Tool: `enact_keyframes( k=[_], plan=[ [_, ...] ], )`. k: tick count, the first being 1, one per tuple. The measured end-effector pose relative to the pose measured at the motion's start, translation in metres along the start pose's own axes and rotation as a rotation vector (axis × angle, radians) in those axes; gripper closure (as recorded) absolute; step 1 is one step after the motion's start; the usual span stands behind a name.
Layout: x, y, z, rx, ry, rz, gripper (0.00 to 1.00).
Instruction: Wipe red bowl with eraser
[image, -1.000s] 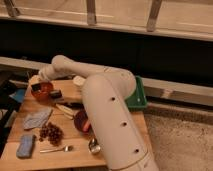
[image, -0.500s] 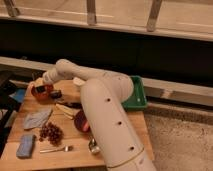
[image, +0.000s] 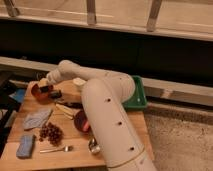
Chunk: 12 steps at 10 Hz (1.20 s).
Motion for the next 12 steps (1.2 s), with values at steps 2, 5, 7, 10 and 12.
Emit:
enact_keyframes(
  k=[2,5,7,10,12],
  plan=[
    [0.0,-0.002,-0.002,0.002,-0.001,0.002,1.0],
    [-0.005,-0.004,-0.003,0.023,-0.003,-0.012,1.0],
    [-0.01,-0.009,-0.005,0.041,-0.006,-0.024,1.0],
    [-0.011,-0.013,-0.003,0.061,-0.01,-0.025,1.0],
    [-0.009,-0.02,0.003,0.063,-0.012,-0.016,1.0]
  ],
)
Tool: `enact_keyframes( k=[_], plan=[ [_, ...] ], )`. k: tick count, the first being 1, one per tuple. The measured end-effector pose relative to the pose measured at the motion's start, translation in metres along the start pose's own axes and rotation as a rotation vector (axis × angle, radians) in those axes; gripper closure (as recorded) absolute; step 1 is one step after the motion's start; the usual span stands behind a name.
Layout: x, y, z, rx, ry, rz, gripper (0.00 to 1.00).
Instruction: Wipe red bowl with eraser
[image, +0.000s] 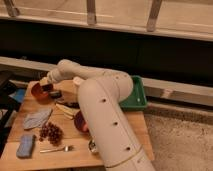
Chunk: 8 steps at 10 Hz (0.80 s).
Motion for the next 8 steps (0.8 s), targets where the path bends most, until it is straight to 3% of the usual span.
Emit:
enact_keyframes(
  k=[4,6,8],
  plan=[
    [-0.002,0.003,0.015,-0.039,-0.019,0.001,1.0],
    [0.005,0.013,0.016,-0.056,-0.005,0.008,1.0],
    [0.016,0.021,0.007,-0.044,0.014,0.026,1.0]
  ],
)
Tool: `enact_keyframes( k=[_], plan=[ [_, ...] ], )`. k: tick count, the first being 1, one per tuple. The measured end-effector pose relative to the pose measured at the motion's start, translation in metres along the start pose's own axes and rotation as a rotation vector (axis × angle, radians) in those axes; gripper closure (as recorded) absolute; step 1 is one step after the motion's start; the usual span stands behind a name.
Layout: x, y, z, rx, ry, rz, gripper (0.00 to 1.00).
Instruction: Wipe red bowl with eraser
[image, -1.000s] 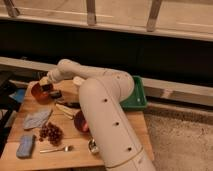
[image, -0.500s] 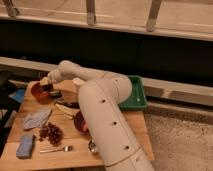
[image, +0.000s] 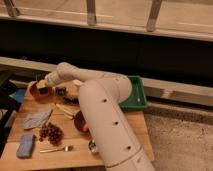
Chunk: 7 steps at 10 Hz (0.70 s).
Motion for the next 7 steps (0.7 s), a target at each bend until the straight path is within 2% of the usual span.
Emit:
enact_keyframes(
  k=[3,6,7],
  plan=[
    [0.005,-0.007,-0.02,0.048,0.017,0.013,1.0],
    [-0.007,-0.027,-0.019,0.074,0.005,-0.003,1.0],
    [-0.012,-0.029,-0.015,0.072,-0.001,-0.013,1.0]
  ],
)
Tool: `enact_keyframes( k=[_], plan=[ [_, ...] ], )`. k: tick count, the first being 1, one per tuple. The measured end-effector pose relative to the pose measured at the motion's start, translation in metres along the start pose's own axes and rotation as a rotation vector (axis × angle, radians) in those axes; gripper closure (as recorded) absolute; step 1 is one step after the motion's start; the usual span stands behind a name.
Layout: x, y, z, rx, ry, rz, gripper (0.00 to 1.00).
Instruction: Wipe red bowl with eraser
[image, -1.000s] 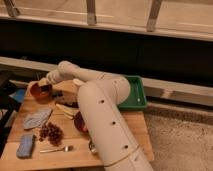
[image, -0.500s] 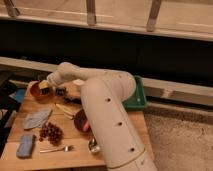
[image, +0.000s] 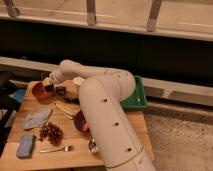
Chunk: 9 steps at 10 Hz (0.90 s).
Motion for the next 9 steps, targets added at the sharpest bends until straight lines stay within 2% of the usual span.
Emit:
enact_keyframes(
  k=[3,6,8,9],
  plan=[
    [-0.007,0.012,0.02,-0.03,0.0,-0.02,1.0],
    [0.008,0.028,0.012,-0.047,0.029,-0.008,1.0],
    [0.017,0.04,0.007,-0.037,0.054,-0.003,1.0],
    [0.019,0.037,0.003,-0.025,0.057,0.001,1.0]
  ],
)
